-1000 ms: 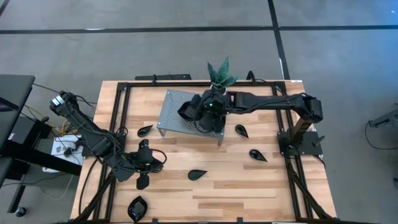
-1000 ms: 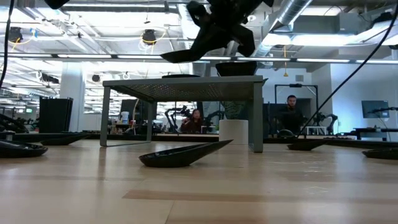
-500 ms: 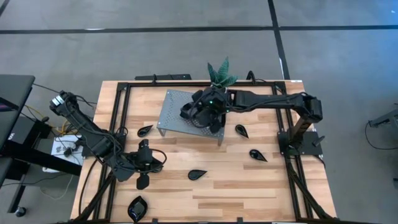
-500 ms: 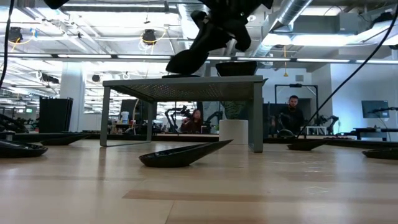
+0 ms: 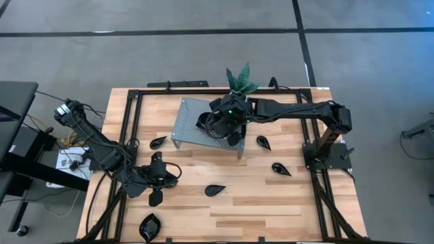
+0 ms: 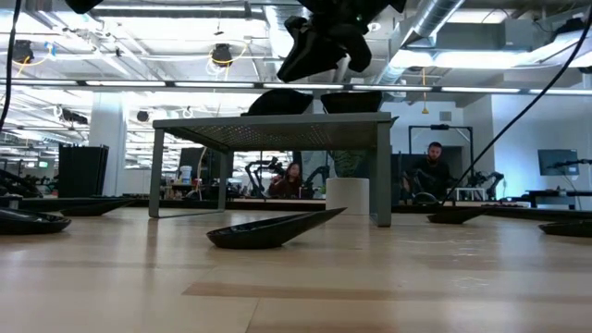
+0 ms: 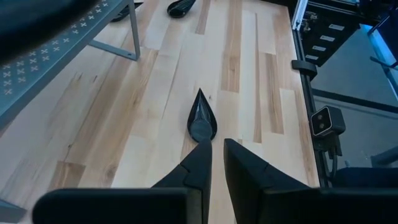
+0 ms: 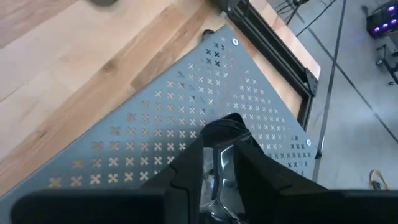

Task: Pick & Place Mini shaped plates
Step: Stack the leaf shaped plate on top of the leaf shaped plates on the shelf

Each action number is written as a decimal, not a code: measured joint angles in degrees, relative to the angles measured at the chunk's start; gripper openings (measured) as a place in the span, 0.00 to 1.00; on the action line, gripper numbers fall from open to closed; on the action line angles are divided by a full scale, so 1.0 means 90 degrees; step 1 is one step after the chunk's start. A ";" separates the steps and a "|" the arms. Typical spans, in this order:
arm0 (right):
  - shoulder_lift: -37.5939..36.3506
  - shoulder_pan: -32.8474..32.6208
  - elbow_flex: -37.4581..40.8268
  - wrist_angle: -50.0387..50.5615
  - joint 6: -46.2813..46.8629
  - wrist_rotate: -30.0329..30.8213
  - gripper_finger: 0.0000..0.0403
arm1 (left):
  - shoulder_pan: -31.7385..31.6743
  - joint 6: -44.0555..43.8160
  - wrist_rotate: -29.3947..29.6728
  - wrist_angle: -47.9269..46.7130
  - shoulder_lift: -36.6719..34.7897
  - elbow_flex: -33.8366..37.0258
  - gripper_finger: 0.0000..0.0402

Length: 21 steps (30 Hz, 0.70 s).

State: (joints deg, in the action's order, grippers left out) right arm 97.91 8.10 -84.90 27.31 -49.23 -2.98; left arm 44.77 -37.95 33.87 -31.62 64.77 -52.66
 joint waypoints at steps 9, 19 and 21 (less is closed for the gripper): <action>-0.0314 -0.1015 0.0005 -0.0294 -0.0030 0.0420 0.17 | -0.0033 0.0001 0.0590 0.0024 0.0006 0.0000 0.11; -0.1835 -0.3312 0.0077 0.0653 0.2349 0.1673 0.01 | -0.1364 0.2457 -0.1057 0.1688 0.0654 0.0000 0.03; -0.2174 -0.3446 0.0490 0.0755 0.3653 0.1357 0.02 | -0.1859 0.3367 -0.1861 0.2420 0.0987 0.0000 0.02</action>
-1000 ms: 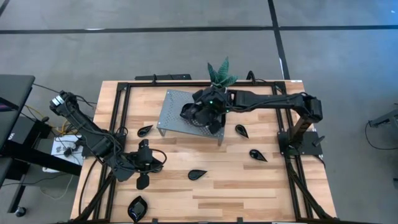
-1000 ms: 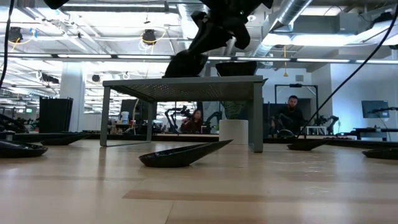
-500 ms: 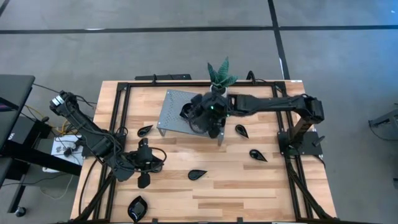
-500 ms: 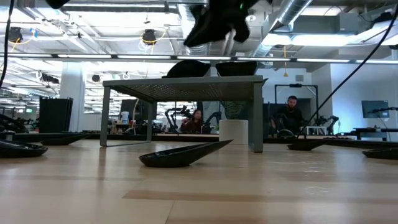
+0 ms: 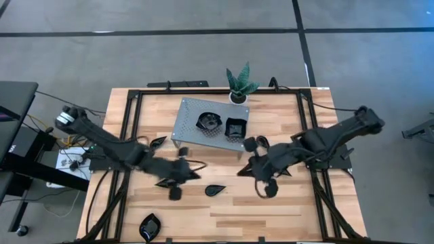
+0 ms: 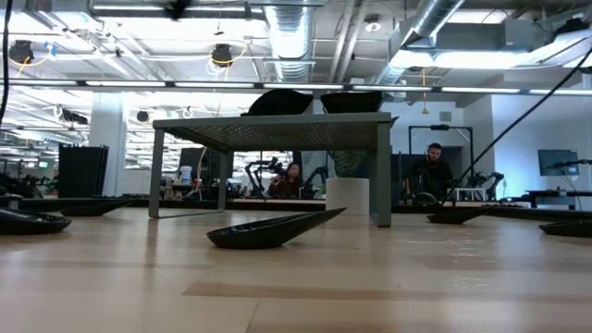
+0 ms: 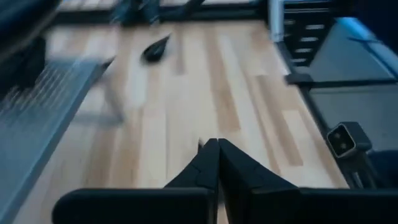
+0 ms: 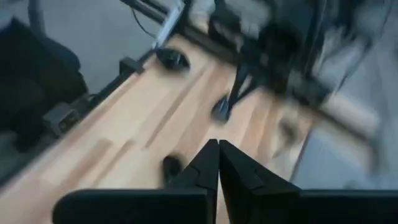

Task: Pick & Place Mini shaped plates
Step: Stack the leaf shaped plate on top of the leaf shaped plates on the shelf

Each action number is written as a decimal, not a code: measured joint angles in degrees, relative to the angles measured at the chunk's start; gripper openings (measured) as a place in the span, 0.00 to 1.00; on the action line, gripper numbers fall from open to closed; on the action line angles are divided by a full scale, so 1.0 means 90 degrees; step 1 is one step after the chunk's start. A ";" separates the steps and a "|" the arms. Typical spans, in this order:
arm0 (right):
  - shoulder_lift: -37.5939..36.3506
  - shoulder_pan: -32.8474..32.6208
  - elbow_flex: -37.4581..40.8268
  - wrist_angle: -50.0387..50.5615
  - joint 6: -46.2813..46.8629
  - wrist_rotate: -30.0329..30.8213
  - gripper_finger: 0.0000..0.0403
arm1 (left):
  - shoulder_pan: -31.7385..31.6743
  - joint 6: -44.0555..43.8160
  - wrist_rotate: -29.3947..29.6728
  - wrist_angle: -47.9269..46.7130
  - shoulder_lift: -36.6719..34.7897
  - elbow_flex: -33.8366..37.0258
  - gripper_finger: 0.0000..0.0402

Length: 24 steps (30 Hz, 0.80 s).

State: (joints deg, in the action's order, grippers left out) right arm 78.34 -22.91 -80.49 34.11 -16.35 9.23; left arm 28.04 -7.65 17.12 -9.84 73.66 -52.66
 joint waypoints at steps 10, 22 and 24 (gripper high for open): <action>-0.0229 -0.0377 0.3577 -0.3553 0.2450 0.0668 0.00 | -0.2776 0.0755 -0.1015 0.0696 0.0637 -0.0002 0.01; 0.0140 -0.0087 0.4227 -0.5389 0.1109 0.0985 0.01 | -0.3883 0.0785 -0.1246 0.1587 0.1527 -0.0002 0.01; 0.0048 -0.0028 0.4226 -0.5380 0.1109 0.0985 0.01 | -0.3887 0.0784 -0.1241 0.1737 0.1580 -0.0002 0.01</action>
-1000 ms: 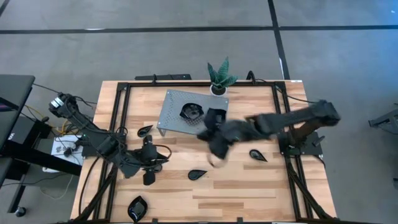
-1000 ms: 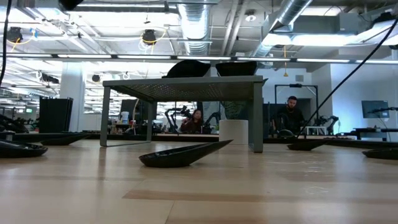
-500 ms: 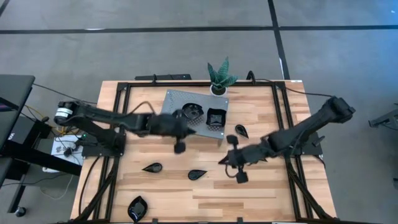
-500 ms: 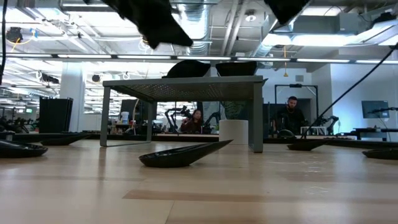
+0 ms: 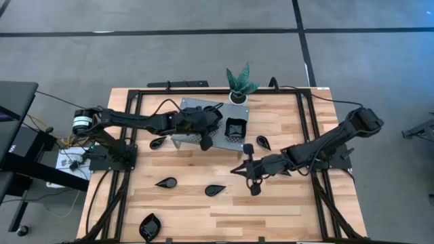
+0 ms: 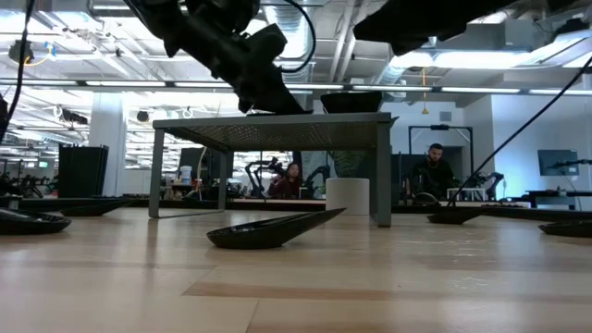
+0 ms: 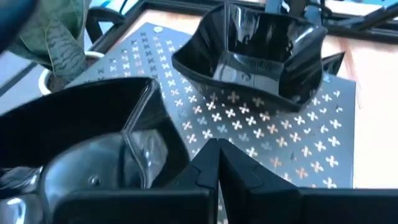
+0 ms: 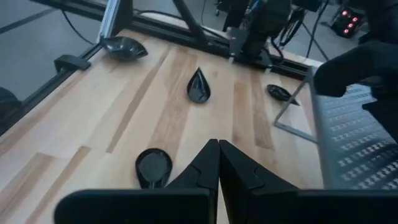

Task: Pick & Place Mini shaped plates
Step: Stack the leaf shaped plate on top of the leaf shaped plates on the shelf

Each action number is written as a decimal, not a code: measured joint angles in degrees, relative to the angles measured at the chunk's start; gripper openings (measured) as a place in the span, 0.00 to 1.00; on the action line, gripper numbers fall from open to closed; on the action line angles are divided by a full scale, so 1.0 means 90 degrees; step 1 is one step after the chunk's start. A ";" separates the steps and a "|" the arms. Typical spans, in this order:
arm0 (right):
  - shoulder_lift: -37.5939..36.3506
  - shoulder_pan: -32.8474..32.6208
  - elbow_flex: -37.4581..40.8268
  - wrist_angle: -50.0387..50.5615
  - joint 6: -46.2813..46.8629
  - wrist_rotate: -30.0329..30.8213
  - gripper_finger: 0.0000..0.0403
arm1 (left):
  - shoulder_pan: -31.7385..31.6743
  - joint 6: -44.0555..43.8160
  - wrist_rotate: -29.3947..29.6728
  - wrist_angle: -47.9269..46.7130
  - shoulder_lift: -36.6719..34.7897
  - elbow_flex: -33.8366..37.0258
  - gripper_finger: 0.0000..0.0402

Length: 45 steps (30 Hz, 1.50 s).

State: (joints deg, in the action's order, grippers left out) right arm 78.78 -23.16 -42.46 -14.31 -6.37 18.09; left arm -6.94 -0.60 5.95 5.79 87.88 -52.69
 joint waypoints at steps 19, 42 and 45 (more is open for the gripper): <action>-0.0057 0.0226 0.0000 0.0052 -0.0359 -0.0024 0.01 | -0.0055 -0.0007 0.0807 -0.0022 -0.0500 0.0000 0.01; -0.0055 0.0331 0.0000 0.0057 -0.0338 -0.0194 0.01 | -0.0843 -0.0157 0.1627 -0.0854 -0.0581 -0.0002 0.01; -0.0055 0.0331 0.0000 0.0059 -0.0338 -0.0194 0.01 | -0.0843 -0.0365 0.1472 -0.1223 -0.0581 0.0000 0.01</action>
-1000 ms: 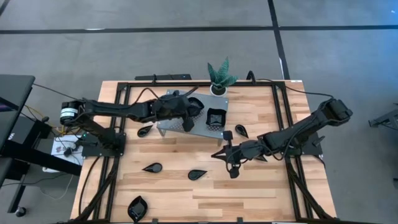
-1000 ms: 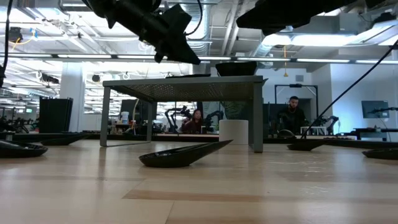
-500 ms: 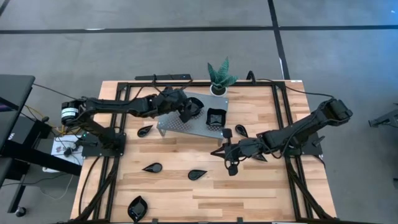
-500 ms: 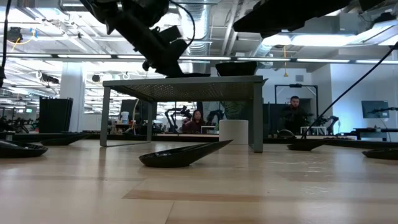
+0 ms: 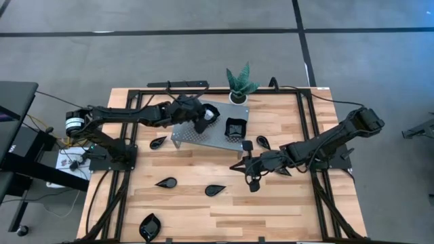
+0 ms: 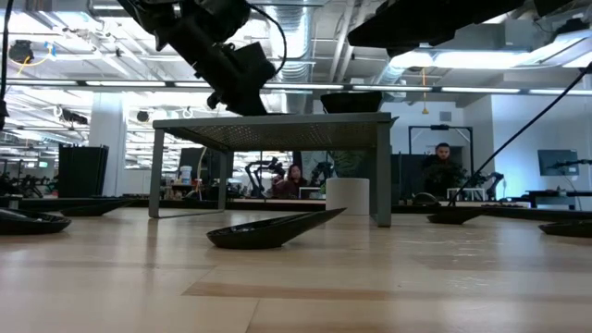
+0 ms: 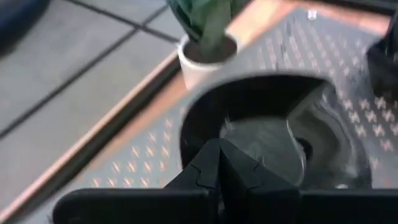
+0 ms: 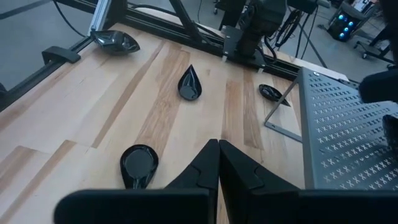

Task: Pick & Place Mini shaped plates
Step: Stack the leaf shaped plate on top of the leaf shaped plates on the shelf

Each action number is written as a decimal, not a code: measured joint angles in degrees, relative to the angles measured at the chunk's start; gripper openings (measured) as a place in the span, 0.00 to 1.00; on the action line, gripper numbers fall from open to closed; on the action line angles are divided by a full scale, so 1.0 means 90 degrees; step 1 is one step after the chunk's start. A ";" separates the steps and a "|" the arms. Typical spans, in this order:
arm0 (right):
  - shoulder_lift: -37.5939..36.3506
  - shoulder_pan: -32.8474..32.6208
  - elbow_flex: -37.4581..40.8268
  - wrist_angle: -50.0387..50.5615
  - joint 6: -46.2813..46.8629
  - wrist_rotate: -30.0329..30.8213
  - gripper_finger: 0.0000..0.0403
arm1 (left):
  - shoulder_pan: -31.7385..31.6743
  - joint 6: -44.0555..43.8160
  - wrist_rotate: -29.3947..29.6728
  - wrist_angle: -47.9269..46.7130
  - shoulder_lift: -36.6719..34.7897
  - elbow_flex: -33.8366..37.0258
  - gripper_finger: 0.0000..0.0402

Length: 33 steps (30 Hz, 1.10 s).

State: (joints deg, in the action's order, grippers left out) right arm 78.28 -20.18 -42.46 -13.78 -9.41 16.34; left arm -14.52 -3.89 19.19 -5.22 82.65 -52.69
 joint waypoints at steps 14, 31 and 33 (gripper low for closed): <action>0.0002 0.0017 0.0000 0.0000 -0.0240 0.0000 0.01 | 0.0323 -0.0281 -0.0832 -0.0218 -0.0003 0.0000 0.01; 0.0578 0.0925 -0.0012 -0.2102 -0.0259 0.0585 0.00 | 0.0374 -0.0266 -0.0836 0.0155 -0.0002 0.0000 0.01; 0.0894 0.1141 -0.0043 -0.2725 -0.0105 0.0919 0.00 | 0.0372 -0.0264 -0.1037 0.0090 -0.0002 0.0000 0.01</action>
State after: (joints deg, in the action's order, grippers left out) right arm 86.32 -9.92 -42.85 -38.31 -10.35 24.61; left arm -11.18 -6.27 9.86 -4.41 82.63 -52.69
